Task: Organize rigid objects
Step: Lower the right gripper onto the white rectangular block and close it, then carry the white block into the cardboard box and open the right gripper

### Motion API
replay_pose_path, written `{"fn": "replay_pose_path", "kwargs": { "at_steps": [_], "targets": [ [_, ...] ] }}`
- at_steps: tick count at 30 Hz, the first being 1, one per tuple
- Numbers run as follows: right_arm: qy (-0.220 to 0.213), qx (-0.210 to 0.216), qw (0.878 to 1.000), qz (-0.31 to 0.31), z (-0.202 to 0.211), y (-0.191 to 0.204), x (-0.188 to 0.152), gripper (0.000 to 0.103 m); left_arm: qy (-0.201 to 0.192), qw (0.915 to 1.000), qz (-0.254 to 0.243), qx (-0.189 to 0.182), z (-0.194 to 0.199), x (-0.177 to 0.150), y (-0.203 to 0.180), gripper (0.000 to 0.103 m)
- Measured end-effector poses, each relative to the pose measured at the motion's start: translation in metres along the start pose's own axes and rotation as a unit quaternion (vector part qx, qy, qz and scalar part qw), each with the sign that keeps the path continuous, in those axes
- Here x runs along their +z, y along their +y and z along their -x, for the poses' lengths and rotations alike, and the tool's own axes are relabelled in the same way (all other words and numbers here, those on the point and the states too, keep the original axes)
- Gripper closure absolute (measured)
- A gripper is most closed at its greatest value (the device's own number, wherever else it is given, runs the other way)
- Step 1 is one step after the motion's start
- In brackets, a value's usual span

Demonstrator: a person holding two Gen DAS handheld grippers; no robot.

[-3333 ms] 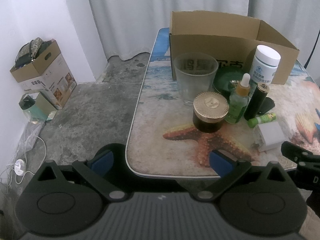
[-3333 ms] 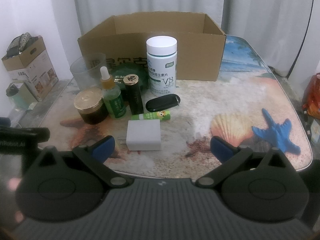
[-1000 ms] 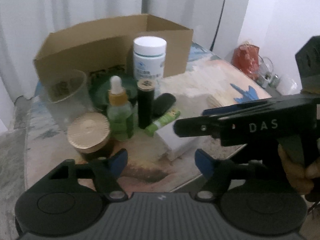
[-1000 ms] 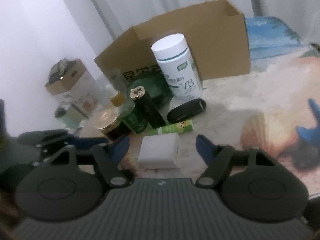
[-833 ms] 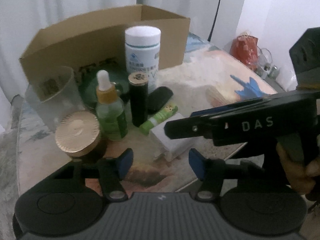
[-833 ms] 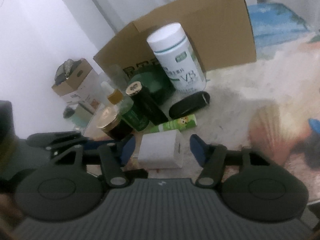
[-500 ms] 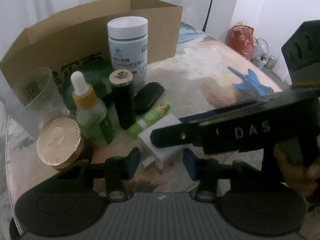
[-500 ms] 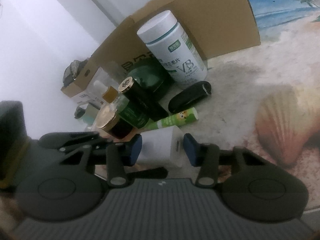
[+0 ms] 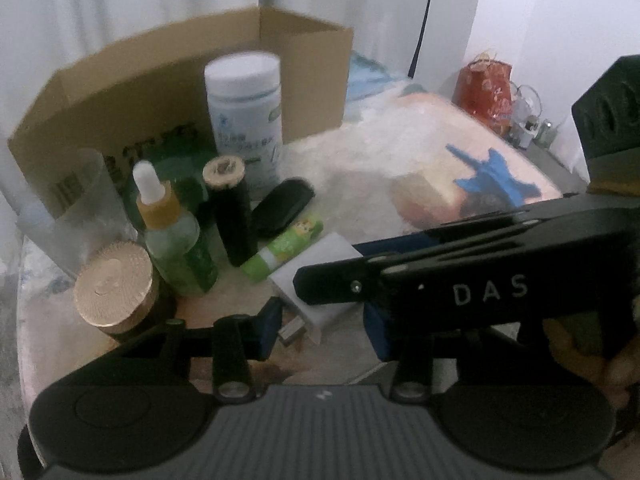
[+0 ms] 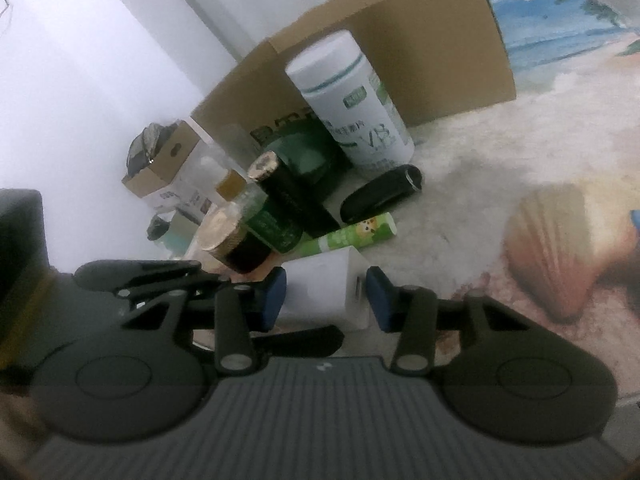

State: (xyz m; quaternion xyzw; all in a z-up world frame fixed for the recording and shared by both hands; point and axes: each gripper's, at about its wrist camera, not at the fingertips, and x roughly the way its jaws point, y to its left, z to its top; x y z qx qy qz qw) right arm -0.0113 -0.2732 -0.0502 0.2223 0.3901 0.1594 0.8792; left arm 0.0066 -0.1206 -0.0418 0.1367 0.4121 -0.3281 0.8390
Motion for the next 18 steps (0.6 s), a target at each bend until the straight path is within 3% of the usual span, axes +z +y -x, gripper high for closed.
{"fn": "replay_pose_path", "kwargs": {
  "at_steps": [9, 14, 18],
  "targets": [
    [-0.079, -0.002, 0.995, 0.058, 0.056, 0.049, 0.027, 0.059, -0.109, 0.9927, -0.025, 0.045, 0.068, 0.026, -0.016, 0.057],
    [-0.123, 0.023, 0.986, 0.111, 0.064, 0.080, 0.086, 0.059, -0.158, 0.9835, -0.025, 0.084, 0.096, 0.080, 0.007, 0.057],
    [-0.121, 0.044, 0.983, 0.134, 0.038, 0.092, 0.154, 0.059, -0.138, 0.9850, -0.008, 0.103, 0.089, 0.140, 0.047, 0.057]
  ]
}}
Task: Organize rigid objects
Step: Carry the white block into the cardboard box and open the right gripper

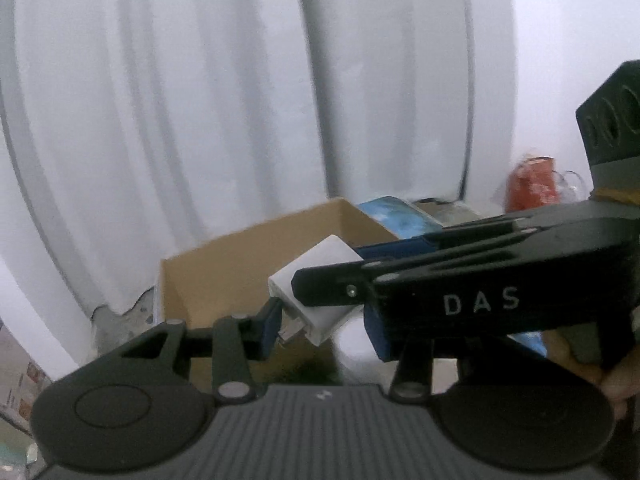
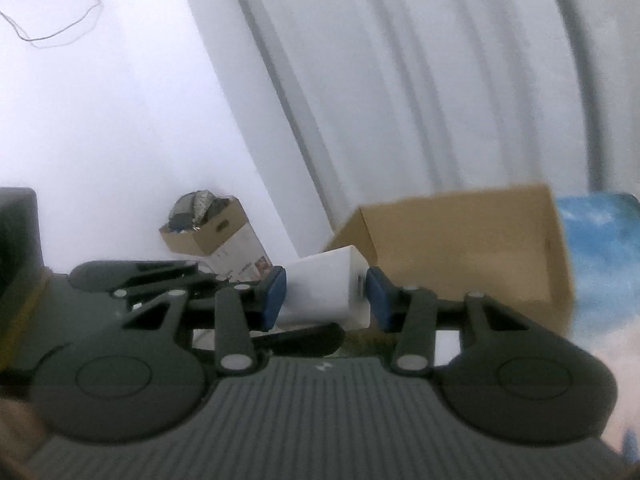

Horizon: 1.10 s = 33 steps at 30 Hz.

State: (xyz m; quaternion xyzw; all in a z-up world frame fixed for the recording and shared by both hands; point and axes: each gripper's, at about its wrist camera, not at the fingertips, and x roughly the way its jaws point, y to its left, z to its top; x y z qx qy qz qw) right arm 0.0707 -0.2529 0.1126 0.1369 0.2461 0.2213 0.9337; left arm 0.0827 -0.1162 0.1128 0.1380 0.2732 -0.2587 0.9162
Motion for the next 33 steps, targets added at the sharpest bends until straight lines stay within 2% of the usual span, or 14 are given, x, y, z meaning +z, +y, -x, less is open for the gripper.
{"fn": "replay_pose_path", "kwargs": {
  "at_steps": [5, 7, 12, 17, 20, 21, 26, 27, 30, 31, 33],
  "targets": [
    [0.076, 0.000, 0.997, -0.022, -0.094, -0.037, 0.065, 0.059, 0.086, 0.9962, 0.018, -0.001, -0.088, 0.052, 0.053, 0.056],
    [0.123, -0.006, 0.990, -0.068, -0.141, -0.067, 0.081, 0.060, 0.127, 0.9912, 0.035, -0.012, -0.130, 0.063, 0.071, 0.056],
    [0.217, -0.036, 0.968, -0.124, -0.229, -0.124, 0.086, 0.060, 0.213, 0.9736, 0.069, -0.046, -0.229, 0.062, 0.101, 0.057],
    [0.271, -0.055, 0.950, -0.145, -0.284, -0.162, 0.073, 0.060, 0.251, 0.9640, 0.068, -0.054, -0.278, 0.051, 0.106, 0.057],
    [0.285, -0.058, 0.943, -0.158, -0.299, -0.175, 0.061, 0.061, 0.258, 0.9631, 0.055, -0.054, -0.297, 0.050, 0.101, 0.060],
    [0.289, -0.059, 0.942, -0.159, -0.304, -0.180, 0.056, 0.061, 0.260, 0.9629, 0.053, -0.052, -0.295, 0.040, 0.099, 0.059],
    [0.295, -0.062, 0.942, -0.148, -0.312, -0.188, 0.056, 0.063, 0.261, 0.9625, 0.050, -0.052, -0.294, 0.032, 0.102, 0.059],
    [0.296, -0.061, 0.942, -0.148, -0.308, -0.185, 0.055, 0.062, 0.258, 0.9634, 0.051, -0.052, -0.289, 0.035, 0.106, 0.057],
    [0.288, -0.067, 0.943, -0.151, -0.298, -0.180, 0.063, 0.057, 0.239, 0.9684, 0.053, -0.047, -0.267, 0.041, 0.108, 0.038],
    [0.281, -0.068, 0.946, -0.150, -0.293, -0.177, 0.068, 0.053, 0.229, 0.9709, 0.054, -0.046, -0.257, 0.045, 0.109, 0.034],
    [0.261, -0.067, 0.951, -0.151, -0.276, -0.169, 0.076, 0.049, 0.210, 0.9748, 0.058, -0.045, -0.236, 0.052, 0.113, 0.034]
  ]
}}
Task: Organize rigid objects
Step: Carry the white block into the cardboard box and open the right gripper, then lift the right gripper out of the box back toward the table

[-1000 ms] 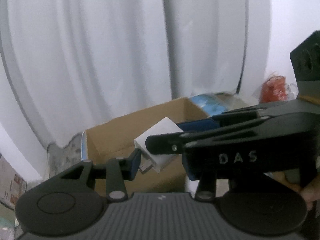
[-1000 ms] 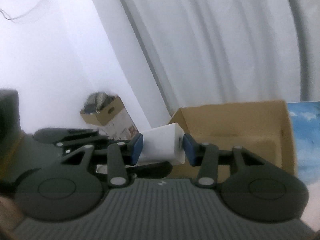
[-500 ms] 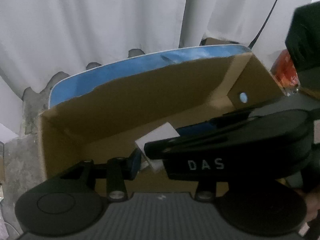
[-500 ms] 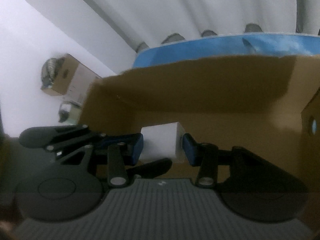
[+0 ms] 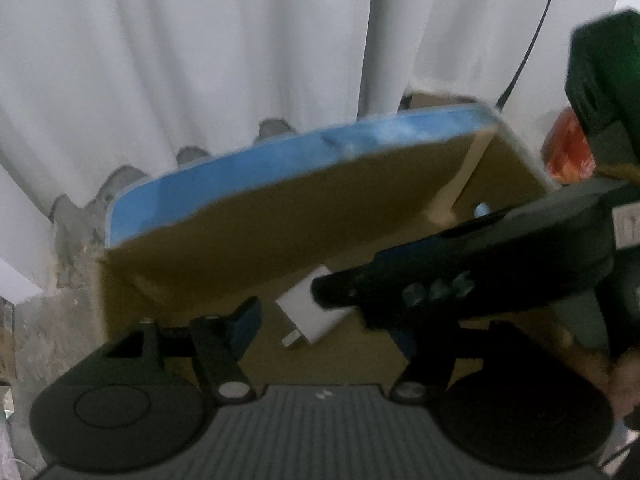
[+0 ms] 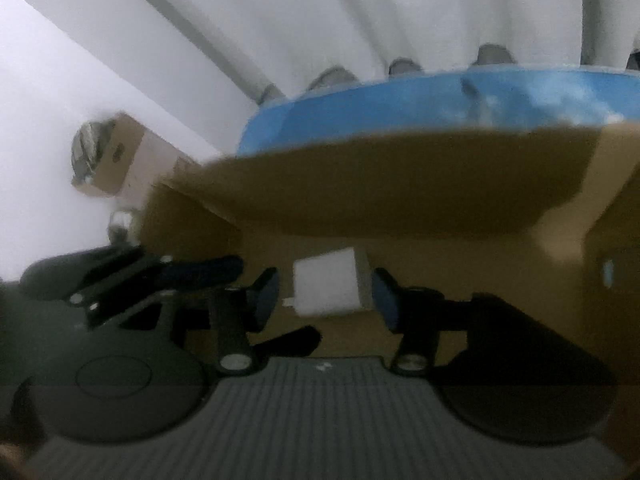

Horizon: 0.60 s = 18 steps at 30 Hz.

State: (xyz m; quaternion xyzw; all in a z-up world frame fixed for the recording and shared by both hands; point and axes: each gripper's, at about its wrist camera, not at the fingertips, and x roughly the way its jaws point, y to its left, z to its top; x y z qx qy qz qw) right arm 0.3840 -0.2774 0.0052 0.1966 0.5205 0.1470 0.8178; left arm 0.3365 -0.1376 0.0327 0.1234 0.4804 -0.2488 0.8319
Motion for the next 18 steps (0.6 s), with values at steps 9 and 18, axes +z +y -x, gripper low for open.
{"fn": "replay_pose_path", "kwargs": {
  "at_steps": [9, 18],
  "targets": [
    [-0.158, 0.061, 0.985, 0.039, 0.159, 0.039, -0.037, 0.034, -0.160, 0.9869, 0.015, -0.008, 0.165, -0.059, -0.005, 0.015],
    [-0.282, 0.094, 0.951, 0.089, 0.278, 0.058, -0.161, 0.028, -0.217, 0.9760, 0.005, 0.012, 0.224, -0.178, -0.040, 0.014]
  ]
}}
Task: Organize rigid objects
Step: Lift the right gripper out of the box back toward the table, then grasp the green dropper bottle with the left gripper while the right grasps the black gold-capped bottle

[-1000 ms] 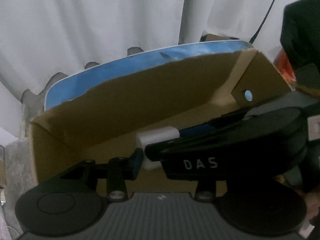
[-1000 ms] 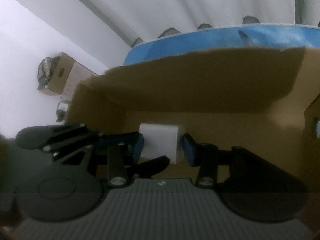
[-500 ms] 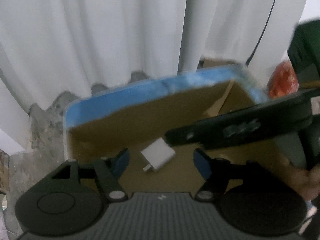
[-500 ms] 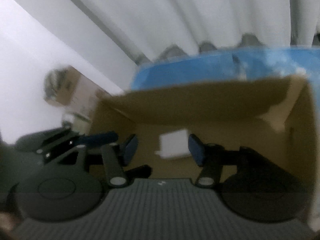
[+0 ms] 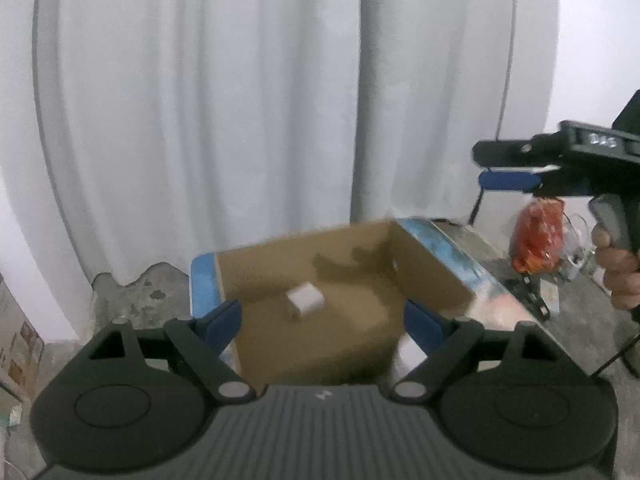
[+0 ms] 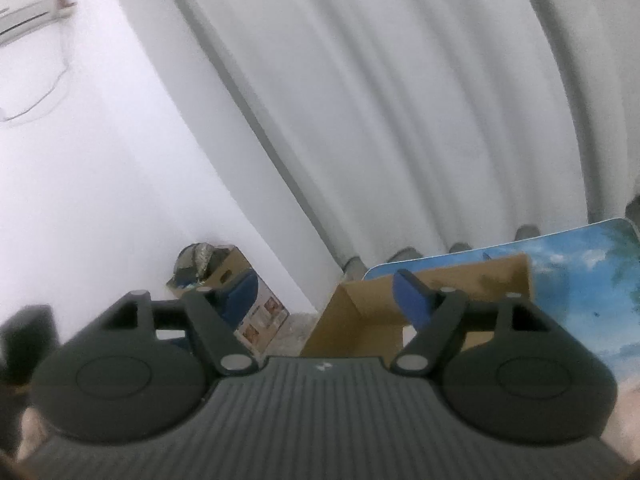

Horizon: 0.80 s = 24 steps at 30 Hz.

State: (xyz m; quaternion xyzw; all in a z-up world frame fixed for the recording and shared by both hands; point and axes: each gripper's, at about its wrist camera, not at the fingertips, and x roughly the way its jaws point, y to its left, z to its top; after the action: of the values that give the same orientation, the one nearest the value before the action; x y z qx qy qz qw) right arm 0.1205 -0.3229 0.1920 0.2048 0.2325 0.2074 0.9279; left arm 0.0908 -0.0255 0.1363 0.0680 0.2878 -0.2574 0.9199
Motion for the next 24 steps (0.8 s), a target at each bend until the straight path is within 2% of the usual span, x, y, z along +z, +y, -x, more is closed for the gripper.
{"fn": "replay_pose_path", "kwargs": {
  "at_steps": [2, 5, 9, 11, 13, 16, 24],
  "targets": [
    [-0.006, -0.002, 1.000, 0.016, 0.022, 0.005, -0.031, 0.027, 0.000, 1.0000, -0.007, 0.006, 0.007, -0.027, -0.011, 0.014],
    [0.006, -0.021, 0.999, 0.036, 0.035, 0.016, -0.088, 0.027, 0.011, 0.9997, -0.022, 0.006, 0.005, -0.063, -0.029, 0.014],
    [0.043, -0.052, 0.996, 0.056, 0.019, 0.022, -0.148, 0.029, 0.031, 0.9989, -0.033, -0.006, -0.010, -0.095, -0.044, 0.015],
    [0.065, -0.064, 0.994, 0.068, 0.008, 0.024, -0.170, 0.034, 0.040, 0.9980, -0.048, -0.007, -0.021, -0.104, -0.053, 0.021],
    [0.085, -0.072, 0.991, 0.079, -0.004, 0.026, -0.185, 0.039, 0.049, 0.9971, -0.057, -0.006, -0.028, -0.108, -0.059, 0.033],
    [0.107, -0.071, 0.989, 0.078, -0.028, 0.023, -0.197, 0.049, 0.068, 0.9955, -0.065, -0.014, -0.044, -0.115, -0.063, 0.044],
    [0.138, -0.068, 0.985, 0.082, -0.039, 0.019, -0.207, 0.058, 0.081, 0.9943, -0.065, -0.024, -0.069, -0.128, -0.056, 0.064]
  ]
}}
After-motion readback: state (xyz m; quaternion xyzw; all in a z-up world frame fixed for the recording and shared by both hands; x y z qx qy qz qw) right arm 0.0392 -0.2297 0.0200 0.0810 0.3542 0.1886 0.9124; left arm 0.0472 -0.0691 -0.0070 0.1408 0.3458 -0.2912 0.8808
